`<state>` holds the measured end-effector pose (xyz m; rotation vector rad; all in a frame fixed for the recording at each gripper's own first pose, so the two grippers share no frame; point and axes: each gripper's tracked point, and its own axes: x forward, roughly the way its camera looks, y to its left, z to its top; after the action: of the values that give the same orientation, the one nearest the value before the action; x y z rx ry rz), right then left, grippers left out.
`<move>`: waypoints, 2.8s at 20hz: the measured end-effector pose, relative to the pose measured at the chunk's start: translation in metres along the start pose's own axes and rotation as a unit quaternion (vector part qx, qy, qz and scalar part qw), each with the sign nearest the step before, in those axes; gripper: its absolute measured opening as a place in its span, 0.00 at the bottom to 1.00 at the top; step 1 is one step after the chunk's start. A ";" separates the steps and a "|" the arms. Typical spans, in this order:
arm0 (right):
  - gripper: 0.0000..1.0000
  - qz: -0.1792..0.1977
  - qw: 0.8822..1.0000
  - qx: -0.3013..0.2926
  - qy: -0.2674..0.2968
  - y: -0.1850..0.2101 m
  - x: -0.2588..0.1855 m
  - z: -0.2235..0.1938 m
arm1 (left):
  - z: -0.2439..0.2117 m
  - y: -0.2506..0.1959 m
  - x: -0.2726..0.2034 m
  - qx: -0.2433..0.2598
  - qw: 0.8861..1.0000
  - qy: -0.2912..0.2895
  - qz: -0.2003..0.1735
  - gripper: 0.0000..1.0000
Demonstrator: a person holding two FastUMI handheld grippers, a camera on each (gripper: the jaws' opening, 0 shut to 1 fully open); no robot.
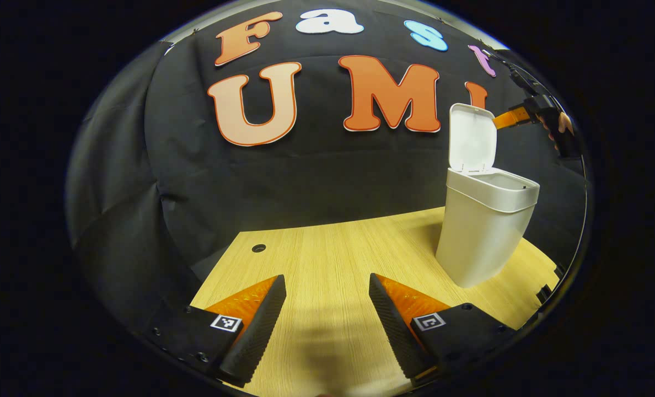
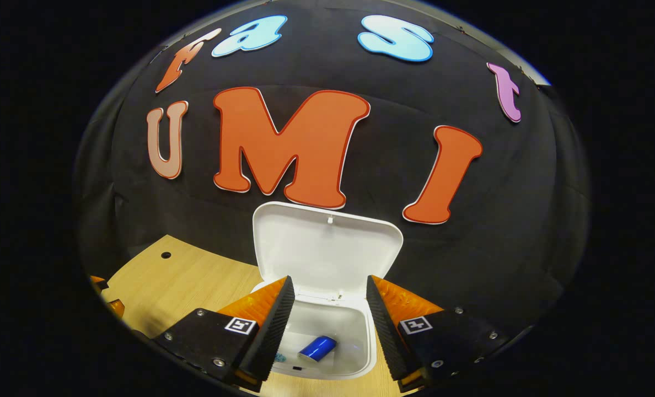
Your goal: Press the lid of the desktop garbage bin to open it, pick up the crumpled paper on the desktop and throw it into the bin, then pick up the pop can on the desktop and drop it into the bin, and finally close the garbage bin lid.
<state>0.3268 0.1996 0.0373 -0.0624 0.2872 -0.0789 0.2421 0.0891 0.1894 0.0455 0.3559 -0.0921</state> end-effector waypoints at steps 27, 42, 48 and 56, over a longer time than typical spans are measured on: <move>0.80 0.012 0.998 0.069 0.002 -0.009 0.073 0.069 | -0.013 0.007 0.017 -0.016 0.999 0.027 0.010 0.97; 0.76 0.039 0.995 0.056 0.076 0.009 0.026 0.008 | -0.011 -0.011 0.020 0.002 0.999 0.028 -0.022 0.97; 0.76 0.043 0.989 0.064 0.123 0.023 0.016 -0.041 | -0.012 -0.010 0.017 0.010 0.999 0.027 -0.026 0.97; 0.74 0.049 0.983 0.075 0.158 0.035 0.000 -0.082 | -0.034 -0.017 0.011 0.012 0.998 0.045 -0.030 0.97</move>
<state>0.3059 0.2305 -0.0437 0.1156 0.5999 -0.0110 0.2395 0.0737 0.1534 0.0630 0.4465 -0.1550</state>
